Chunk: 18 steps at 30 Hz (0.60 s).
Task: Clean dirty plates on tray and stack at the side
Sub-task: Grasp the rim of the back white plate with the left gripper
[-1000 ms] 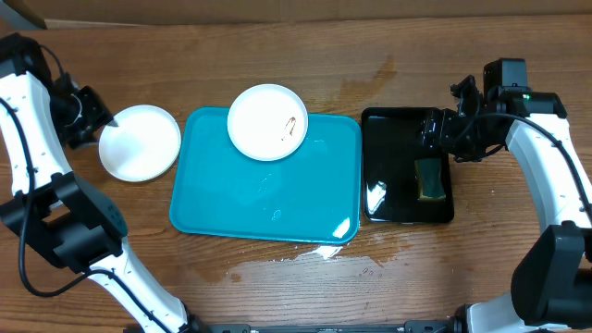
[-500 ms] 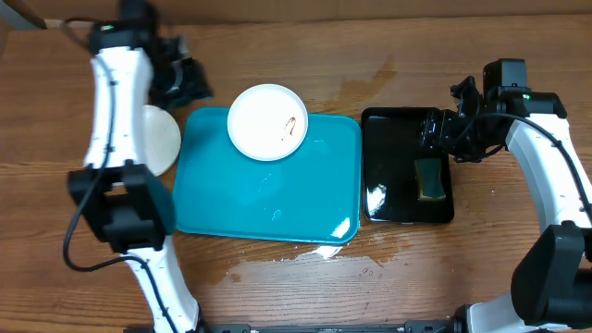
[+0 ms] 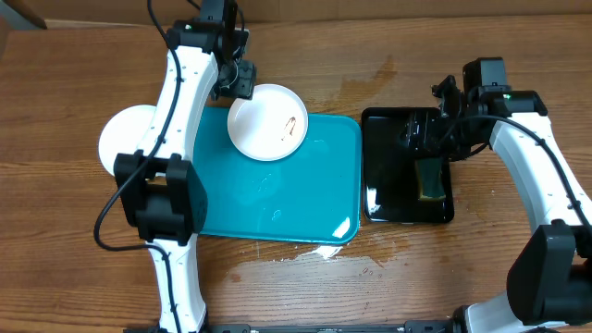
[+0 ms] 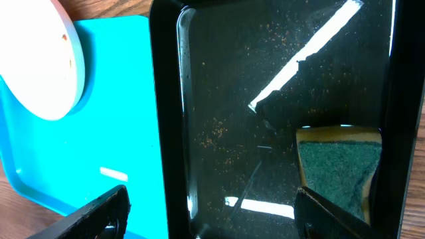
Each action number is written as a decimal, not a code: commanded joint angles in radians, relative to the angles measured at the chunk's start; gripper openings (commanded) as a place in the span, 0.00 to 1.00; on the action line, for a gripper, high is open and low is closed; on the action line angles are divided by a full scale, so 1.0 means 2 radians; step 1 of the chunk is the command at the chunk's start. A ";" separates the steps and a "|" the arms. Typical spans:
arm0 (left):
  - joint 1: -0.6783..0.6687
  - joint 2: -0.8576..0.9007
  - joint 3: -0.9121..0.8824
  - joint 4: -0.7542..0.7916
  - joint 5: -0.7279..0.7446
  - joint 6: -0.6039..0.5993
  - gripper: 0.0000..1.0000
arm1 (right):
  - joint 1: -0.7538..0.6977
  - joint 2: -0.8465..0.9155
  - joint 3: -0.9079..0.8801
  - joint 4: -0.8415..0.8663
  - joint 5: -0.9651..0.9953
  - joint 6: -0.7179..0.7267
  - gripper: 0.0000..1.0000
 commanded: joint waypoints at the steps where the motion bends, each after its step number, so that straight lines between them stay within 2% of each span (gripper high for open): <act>1: 0.009 0.038 0.003 -0.005 -0.001 0.036 0.60 | 0.000 0.003 -0.002 0.002 0.007 -0.003 0.80; 4: 0.012 0.061 0.003 -0.007 0.030 0.049 0.54 | 0.000 0.003 -0.002 0.003 0.007 -0.003 0.80; 7: 0.013 0.075 0.003 -0.011 0.042 0.052 0.41 | 0.000 0.003 -0.002 0.002 0.007 -0.003 0.80; 12: 0.013 0.082 0.003 -0.013 0.041 0.052 0.40 | 0.000 0.003 -0.002 0.002 0.007 -0.004 0.80; 15: 0.013 0.082 0.003 -0.020 0.043 0.052 0.22 | 0.000 0.003 -0.002 0.001 0.007 -0.004 0.80; 18: 0.013 0.082 0.003 -0.036 0.043 0.052 0.15 | 0.000 0.003 -0.002 0.000 0.007 -0.004 0.80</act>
